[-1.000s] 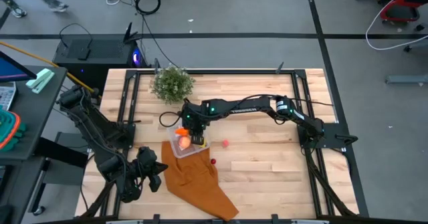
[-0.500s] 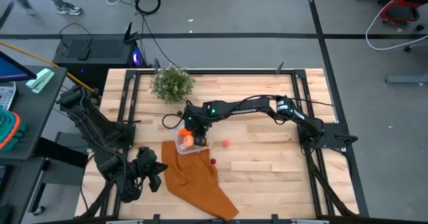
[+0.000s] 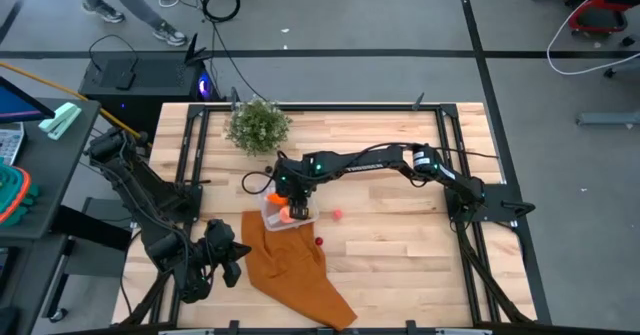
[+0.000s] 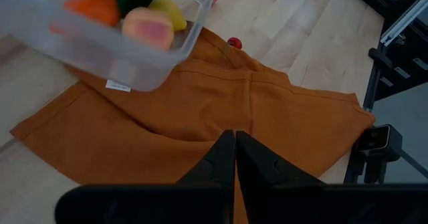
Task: Pick and placing Produce into tupperware
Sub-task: Put the orange carrot into the bin, then put the red cherry into the bin
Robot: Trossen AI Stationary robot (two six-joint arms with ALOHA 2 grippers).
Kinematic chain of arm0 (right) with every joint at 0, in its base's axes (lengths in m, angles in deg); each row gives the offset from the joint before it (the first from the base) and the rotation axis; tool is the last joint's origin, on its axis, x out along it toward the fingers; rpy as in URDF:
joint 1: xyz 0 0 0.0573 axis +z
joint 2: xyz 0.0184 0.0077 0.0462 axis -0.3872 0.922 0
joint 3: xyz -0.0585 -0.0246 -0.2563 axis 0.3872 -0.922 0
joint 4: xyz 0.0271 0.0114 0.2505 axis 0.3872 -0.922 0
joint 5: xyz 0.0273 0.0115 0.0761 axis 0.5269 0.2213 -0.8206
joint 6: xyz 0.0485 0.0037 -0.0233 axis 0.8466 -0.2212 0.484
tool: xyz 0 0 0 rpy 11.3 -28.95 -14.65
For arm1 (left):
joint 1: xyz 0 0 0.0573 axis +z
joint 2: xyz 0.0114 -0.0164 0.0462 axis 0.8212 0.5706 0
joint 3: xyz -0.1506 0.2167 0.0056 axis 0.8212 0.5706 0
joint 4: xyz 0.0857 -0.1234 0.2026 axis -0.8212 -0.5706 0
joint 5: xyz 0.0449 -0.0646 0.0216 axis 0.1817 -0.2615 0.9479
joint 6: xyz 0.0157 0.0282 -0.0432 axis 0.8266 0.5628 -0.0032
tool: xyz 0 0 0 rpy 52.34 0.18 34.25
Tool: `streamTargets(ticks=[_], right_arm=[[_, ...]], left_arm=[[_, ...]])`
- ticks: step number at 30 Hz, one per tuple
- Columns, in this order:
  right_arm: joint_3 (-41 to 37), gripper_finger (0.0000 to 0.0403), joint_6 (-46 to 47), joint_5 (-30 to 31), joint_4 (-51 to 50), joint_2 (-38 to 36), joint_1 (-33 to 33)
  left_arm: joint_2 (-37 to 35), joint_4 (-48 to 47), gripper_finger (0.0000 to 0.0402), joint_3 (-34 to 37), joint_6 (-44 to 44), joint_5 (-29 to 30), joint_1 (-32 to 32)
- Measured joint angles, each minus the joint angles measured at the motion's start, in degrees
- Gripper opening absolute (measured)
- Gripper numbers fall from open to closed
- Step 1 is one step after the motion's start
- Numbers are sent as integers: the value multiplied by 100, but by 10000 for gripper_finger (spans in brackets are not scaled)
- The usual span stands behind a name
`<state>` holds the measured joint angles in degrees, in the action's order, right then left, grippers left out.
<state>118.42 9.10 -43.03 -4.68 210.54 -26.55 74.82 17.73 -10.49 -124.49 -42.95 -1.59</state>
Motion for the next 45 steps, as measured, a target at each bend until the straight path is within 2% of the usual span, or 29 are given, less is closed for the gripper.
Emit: streamTargets(ticks=[6, 14, 21, 29, 33, 37, 45], right_arm=[[116, 174, -9, -20, 134, -88, 17], [120, 175, -15, -32, -142, -447, 17], [126, 174, -33, -38, -822, -1309, -37], [-116, 173, -23, 76, -1974, -2412, -145], [-758, 173, 183, 184, -2129, -3087, -145], [-1949, 173, 672, 195, -1853, -3843, -127], [-4388, 173, 2033, 219, -195, -5116, 135]], left_arm=[[0, -2, 13, 0, 30, 0, 0], [-2, -8, 17, 0, 50, 0, -2], [-2, 34, 10, 0, 122, 1, -1], [-2, 169, 23, 0, 141, 124, -2], [-2, 269, 22, 0, 234, 289, 12], [-2, 558, 16, 0, 625, 297, 153], [-2, 1224, 14, 0, 1818, 283, 686]])
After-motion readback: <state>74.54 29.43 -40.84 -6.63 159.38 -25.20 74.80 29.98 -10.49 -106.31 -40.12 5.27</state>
